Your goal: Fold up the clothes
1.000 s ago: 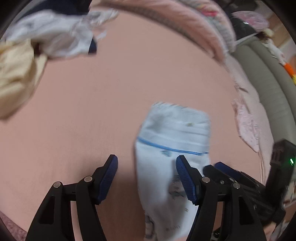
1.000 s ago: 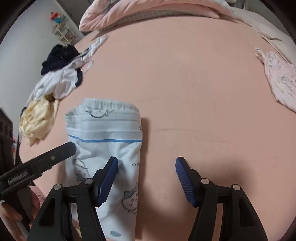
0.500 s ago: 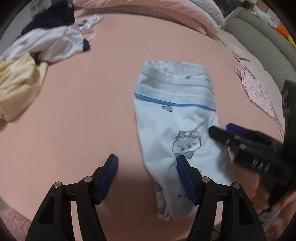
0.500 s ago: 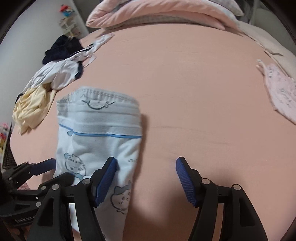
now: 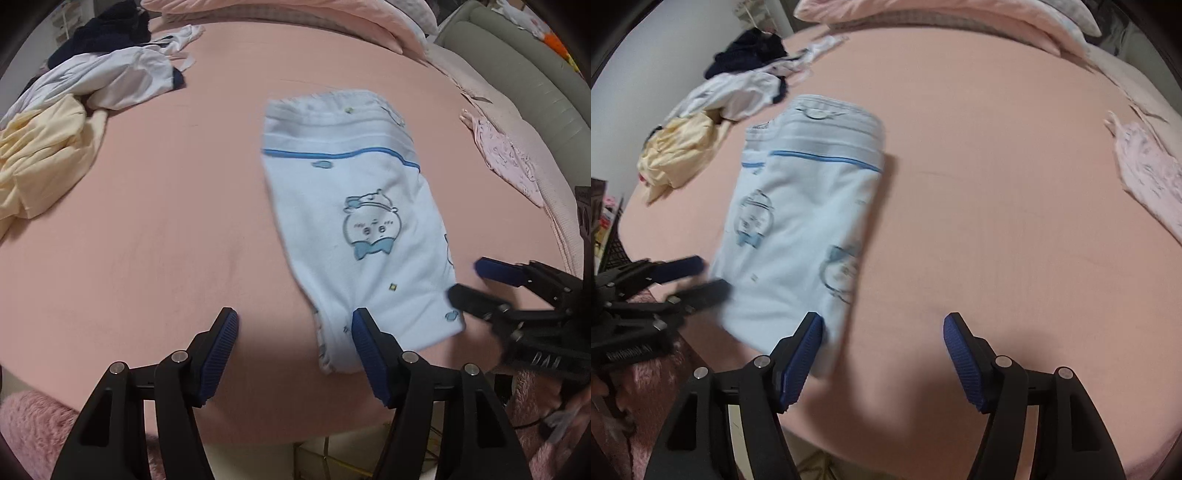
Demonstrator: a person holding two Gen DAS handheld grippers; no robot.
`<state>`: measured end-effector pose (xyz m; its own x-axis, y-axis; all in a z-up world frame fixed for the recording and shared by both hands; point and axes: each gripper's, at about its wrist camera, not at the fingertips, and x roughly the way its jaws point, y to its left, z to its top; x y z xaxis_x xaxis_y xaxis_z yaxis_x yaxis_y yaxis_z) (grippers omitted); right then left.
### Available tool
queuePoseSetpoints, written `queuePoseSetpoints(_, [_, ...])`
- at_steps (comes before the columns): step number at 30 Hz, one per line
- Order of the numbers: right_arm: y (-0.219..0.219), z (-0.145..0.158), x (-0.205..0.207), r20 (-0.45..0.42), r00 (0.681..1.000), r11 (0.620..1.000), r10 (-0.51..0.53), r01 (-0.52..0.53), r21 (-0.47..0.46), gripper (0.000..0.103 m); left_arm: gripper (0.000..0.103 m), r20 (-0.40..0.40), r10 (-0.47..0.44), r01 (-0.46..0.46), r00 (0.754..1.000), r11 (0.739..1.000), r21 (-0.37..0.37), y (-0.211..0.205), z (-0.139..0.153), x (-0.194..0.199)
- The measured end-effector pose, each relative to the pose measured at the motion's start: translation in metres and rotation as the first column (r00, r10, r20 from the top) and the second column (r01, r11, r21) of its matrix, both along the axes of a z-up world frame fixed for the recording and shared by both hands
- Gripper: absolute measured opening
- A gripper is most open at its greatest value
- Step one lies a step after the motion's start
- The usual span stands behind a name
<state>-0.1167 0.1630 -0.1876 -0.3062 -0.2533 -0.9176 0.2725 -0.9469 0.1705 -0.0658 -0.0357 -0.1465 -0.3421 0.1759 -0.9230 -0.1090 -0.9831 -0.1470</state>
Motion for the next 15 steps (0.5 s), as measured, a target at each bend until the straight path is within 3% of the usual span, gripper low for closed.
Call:
queuePoseSetpoints(5, [0.0,0.004,-0.002,-0.019,1.0,0.999,-0.01,0.01,-0.032,0.067,0.062,-0.079,0.016,-0.013,0.997,0.999,0.04,-0.007,0.019,0.005])
queuePoseSetpoints(7, [0.0,0.005,-0.003,-0.027,1.0,0.999,-0.014,0.013,-0.044,0.067,0.062,-0.05,0.004,-0.003,0.999,1.0,0.021,0.0,0.011,0.006])
queuePoseSetpoints(10, [-0.017,-0.006,-0.001,-0.039,0.998,0.997,0.046,-0.044,0.061,0.067,0.063,-0.004,0.004,-0.004,1.0,1.0,-0.02,0.002,-0.005,0.009])
queuePoseSetpoints(15, [-0.013,0.001,0.0,-0.058,0.998,0.999,0.027,-0.025,0.035,0.067,0.062,-0.007,0.039,-0.039,0.999,0.999,-0.013,-0.016,0.005,0.018])
